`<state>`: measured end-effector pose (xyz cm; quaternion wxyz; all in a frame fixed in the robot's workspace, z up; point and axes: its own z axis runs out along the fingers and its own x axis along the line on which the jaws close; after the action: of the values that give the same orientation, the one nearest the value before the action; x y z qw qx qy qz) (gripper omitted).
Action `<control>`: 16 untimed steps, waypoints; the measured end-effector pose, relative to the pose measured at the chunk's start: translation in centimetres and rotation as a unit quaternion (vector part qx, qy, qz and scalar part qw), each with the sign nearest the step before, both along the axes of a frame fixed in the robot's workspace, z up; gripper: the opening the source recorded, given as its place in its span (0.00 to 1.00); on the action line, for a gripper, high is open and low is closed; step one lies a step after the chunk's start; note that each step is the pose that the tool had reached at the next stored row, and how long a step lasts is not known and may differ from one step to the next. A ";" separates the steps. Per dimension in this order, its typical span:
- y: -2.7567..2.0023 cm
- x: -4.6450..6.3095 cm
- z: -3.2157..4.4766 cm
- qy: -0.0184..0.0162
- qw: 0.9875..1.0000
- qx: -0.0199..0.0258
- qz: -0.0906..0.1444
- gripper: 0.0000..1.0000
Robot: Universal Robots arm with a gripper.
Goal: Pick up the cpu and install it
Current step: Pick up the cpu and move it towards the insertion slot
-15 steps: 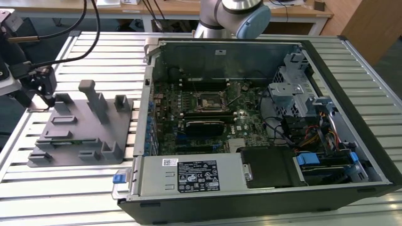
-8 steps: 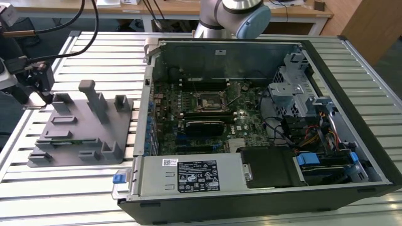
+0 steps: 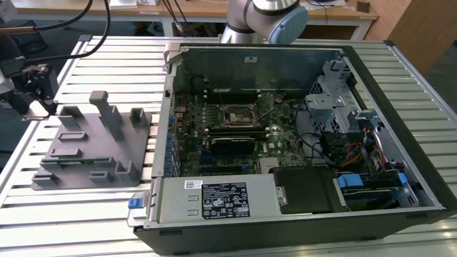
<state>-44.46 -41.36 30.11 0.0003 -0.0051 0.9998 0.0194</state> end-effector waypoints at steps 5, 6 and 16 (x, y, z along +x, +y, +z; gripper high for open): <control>0.00 0.0 0.72 0.000 1.000 0.000 0.000 0.53; 0.00 0.0 0.86 0.000 1.000 0.000 0.000 0.53; 0.02 0.0 2.17 -0.001 1.000 0.000 0.000 0.53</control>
<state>-44.49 -41.34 32.28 0.0013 -0.0051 0.9998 0.0195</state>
